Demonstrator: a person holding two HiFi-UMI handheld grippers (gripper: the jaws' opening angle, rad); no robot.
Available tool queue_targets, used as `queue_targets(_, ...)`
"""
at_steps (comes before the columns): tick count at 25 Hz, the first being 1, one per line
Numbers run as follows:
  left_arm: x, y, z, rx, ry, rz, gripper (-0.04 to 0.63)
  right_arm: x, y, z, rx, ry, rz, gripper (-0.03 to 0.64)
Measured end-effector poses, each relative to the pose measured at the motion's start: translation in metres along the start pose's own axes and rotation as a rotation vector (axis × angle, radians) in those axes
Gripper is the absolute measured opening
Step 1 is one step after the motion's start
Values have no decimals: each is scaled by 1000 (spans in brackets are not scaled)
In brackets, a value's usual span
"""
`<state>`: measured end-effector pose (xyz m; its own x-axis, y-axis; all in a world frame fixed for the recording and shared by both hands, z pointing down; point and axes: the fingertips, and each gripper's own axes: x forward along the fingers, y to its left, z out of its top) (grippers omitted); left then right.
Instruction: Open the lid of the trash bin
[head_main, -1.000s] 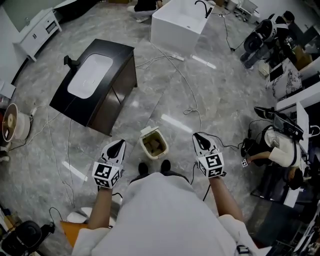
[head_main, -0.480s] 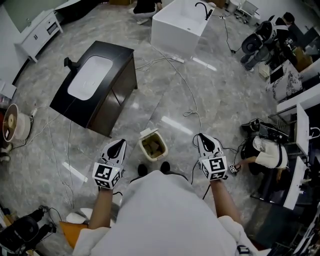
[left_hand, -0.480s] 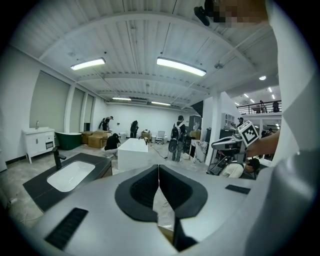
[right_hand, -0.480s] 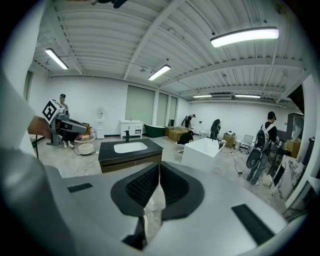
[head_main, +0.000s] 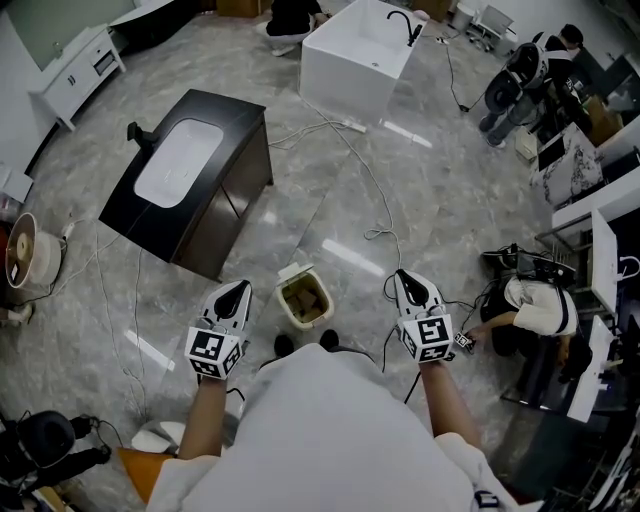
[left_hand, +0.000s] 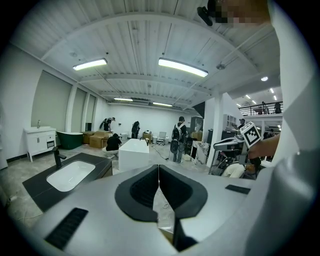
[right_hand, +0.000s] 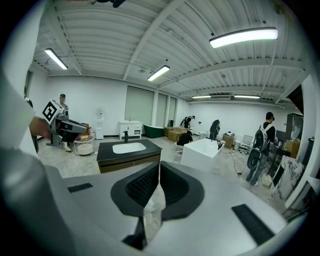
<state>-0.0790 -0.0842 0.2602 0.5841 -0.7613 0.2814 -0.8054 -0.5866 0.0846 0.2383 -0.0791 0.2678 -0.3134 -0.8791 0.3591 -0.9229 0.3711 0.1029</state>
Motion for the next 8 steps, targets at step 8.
queue_targets(8,2,-1,2,-11,-3,5,18,1,-1,5,-5,-9,6,32)
